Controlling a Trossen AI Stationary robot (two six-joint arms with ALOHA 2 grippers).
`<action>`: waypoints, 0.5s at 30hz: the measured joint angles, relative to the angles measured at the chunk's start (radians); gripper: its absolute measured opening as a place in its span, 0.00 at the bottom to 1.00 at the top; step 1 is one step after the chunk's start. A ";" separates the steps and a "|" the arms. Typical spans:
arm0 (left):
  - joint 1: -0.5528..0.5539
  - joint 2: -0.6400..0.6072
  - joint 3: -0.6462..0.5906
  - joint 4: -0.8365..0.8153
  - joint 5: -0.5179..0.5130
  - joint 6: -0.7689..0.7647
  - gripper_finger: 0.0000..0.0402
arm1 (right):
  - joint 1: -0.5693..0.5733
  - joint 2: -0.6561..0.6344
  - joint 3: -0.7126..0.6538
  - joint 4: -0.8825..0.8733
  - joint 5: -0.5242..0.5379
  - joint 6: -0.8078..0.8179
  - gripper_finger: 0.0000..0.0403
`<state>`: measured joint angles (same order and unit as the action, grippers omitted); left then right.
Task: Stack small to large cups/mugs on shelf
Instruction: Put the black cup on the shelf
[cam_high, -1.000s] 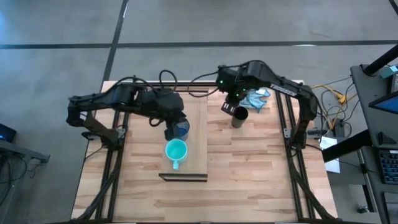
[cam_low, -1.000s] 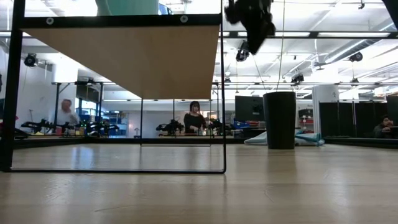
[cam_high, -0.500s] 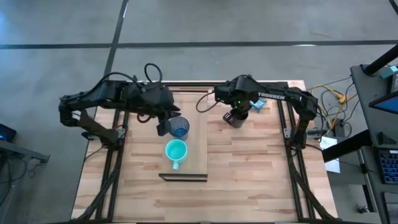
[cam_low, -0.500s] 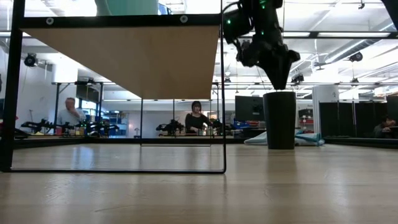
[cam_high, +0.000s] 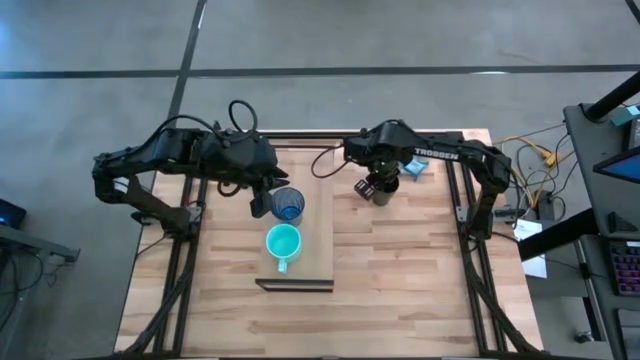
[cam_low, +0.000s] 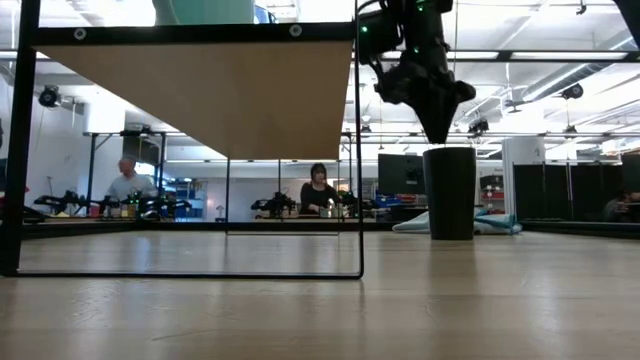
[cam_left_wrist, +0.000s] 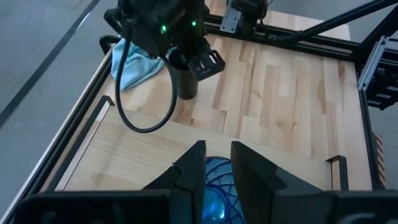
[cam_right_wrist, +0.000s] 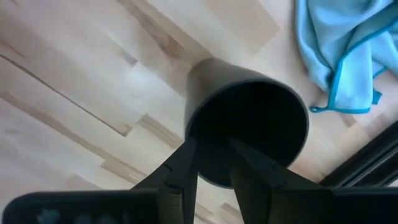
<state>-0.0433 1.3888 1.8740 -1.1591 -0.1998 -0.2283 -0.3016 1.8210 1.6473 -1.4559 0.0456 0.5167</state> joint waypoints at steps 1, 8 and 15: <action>0.000 0.000 0.000 0.000 0.000 0.000 0.15 | 0.000 0.000 0.009 0.001 -0.001 0.001 0.20; 0.000 0.000 0.000 0.000 0.000 0.000 0.15 | 0.000 0.000 0.038 0.001 -0.103 0.003 0.20; 0.000 0.000 0.000 0.000 0.000 0.000 0.15 | 0.000 0.000 0.000 0.008 -0.097 0.003 0.20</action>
<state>-0.0433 1.3888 1.8740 -1.1591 -0.1997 -0.2287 -0.3019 1.8210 1.6476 -1.4478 -0.0517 0.5201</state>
